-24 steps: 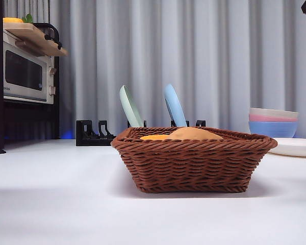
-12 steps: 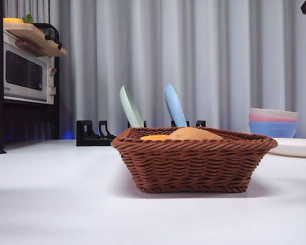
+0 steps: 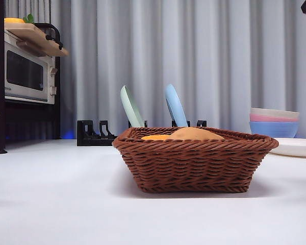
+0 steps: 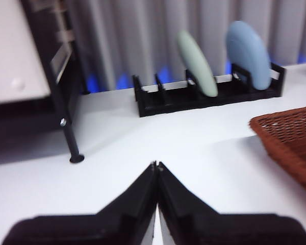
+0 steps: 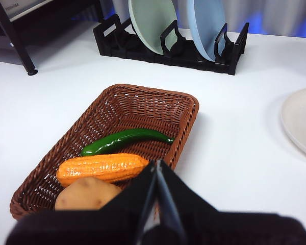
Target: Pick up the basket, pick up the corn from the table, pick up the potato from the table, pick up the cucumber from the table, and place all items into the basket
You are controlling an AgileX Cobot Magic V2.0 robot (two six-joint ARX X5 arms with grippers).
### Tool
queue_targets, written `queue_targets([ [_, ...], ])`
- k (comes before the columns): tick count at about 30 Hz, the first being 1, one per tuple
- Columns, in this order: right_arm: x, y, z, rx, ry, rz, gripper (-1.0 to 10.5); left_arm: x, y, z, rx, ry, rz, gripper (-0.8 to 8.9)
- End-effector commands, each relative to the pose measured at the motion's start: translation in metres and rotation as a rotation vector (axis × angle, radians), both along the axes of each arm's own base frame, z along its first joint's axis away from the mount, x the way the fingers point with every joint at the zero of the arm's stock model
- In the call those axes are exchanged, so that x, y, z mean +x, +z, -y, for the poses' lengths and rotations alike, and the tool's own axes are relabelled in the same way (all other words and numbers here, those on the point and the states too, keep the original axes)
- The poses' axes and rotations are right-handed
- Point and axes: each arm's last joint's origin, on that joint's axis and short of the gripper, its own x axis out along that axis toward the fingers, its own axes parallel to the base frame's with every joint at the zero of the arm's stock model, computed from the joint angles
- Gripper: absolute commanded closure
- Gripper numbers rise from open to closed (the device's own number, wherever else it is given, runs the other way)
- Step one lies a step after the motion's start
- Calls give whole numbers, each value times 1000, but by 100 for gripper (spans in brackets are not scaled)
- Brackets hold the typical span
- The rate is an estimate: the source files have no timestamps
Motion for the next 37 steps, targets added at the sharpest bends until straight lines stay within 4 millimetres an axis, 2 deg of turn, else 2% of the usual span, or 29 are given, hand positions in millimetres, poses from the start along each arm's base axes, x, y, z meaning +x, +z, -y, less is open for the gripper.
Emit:
queue_targets([
  [1,0,-2,0,7,-5,-2,945,3,-29,-8,-34,16,-28,817],
  [5,0,-2,0,7,-5,-2,945,4,-55,-16,-46,36,-74,817],
  [13,0,-2,0,7,-5,-2,945,2,-77,-23,-48,116,-119,817],
  [37,0,-2,0,2,-9,1,946,1,-79,-23,-64,121,-135,817],
])
